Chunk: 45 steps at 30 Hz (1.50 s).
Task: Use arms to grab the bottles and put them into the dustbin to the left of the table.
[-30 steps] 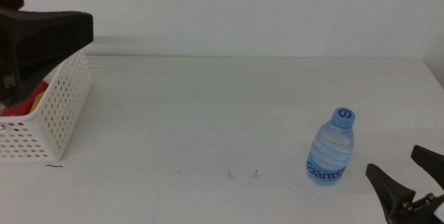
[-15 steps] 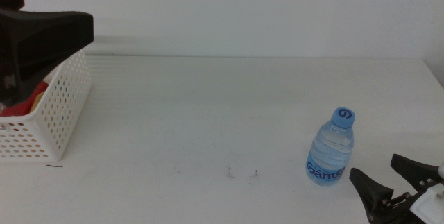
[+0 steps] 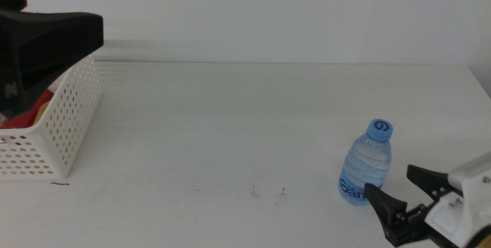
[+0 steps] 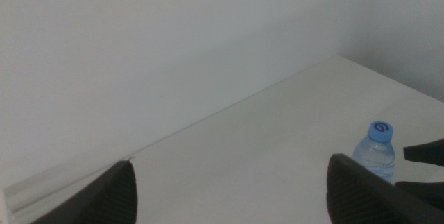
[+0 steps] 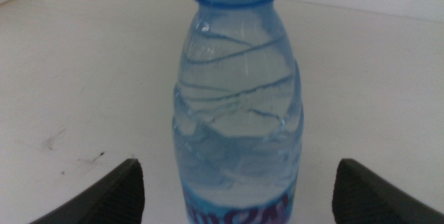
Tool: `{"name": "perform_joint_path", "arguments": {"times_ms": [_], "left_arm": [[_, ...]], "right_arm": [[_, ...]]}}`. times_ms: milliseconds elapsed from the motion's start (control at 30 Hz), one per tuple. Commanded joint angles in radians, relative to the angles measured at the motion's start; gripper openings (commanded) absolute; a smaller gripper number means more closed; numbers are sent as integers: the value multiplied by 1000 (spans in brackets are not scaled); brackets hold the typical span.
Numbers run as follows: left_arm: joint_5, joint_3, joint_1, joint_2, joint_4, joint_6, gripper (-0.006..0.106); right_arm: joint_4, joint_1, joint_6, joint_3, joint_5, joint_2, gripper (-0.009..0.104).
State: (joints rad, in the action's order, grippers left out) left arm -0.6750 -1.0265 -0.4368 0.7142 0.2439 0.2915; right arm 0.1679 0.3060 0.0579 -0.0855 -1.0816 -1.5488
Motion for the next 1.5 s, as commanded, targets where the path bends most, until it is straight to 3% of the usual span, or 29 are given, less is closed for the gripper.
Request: {"name": "perform_joint_path", "arguments": {"times_ms": [0,733,800,967,1133,1333,1467], "left_arm": [[14,-7,-2,-4,-1,-4,94],[14,-7,-2,-4,-1,-4,94],[14,-7,-2,-4,-1,-4,94],[14,-7,-2,-4,-1,-4,94],[15,-7,-2,-4,-1,-4,94],[15,-7,-2,-4,-1,-4,94],[15,-7,-2,-4,-1,-4,94]], "right_arm": [[10,2,-14,-28,-18,-26,86],[30,2,-14,-281,-8,-277,84],[40,2,-14,-284,0,-281,71],[50,4,-14,-287,19,-282,0],[77,67,2,-391,59,-282,-2],[89,177,2,-719,378,-306,-2],[120,202,15,-972,473,-395,-2]]}}
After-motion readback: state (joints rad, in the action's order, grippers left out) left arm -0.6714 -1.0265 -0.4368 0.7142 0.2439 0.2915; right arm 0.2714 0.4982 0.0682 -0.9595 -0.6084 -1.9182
